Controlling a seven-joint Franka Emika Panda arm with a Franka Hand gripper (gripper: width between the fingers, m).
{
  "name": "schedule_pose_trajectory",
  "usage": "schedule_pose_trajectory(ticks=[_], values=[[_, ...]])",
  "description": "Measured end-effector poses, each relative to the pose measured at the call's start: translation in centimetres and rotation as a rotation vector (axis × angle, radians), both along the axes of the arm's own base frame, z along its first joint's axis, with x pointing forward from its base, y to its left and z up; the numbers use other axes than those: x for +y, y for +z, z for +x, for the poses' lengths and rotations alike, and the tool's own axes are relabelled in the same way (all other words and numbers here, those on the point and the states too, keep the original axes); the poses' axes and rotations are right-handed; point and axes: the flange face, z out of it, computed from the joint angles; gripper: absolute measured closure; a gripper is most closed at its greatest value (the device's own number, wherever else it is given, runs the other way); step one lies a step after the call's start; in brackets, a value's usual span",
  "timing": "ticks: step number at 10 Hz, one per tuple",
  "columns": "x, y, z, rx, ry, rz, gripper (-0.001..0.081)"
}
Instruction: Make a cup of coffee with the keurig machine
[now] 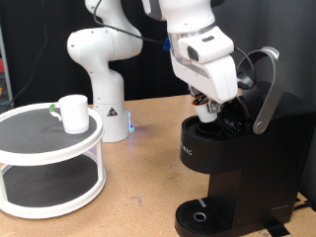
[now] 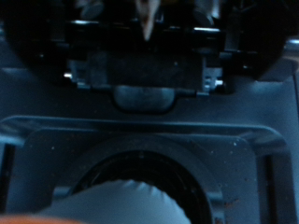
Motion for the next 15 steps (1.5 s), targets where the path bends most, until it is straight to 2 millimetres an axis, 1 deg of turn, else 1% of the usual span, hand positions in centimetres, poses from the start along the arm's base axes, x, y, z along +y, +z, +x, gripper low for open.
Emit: schedule_pose_trajectory(ticks=[10,15], values=[[0.4,-2.4,0.5,0.023,-0.006,-0.016,0.0370],[0.5,-3.0,0.7,0.024,-0.002,-0.026,0.0371]])
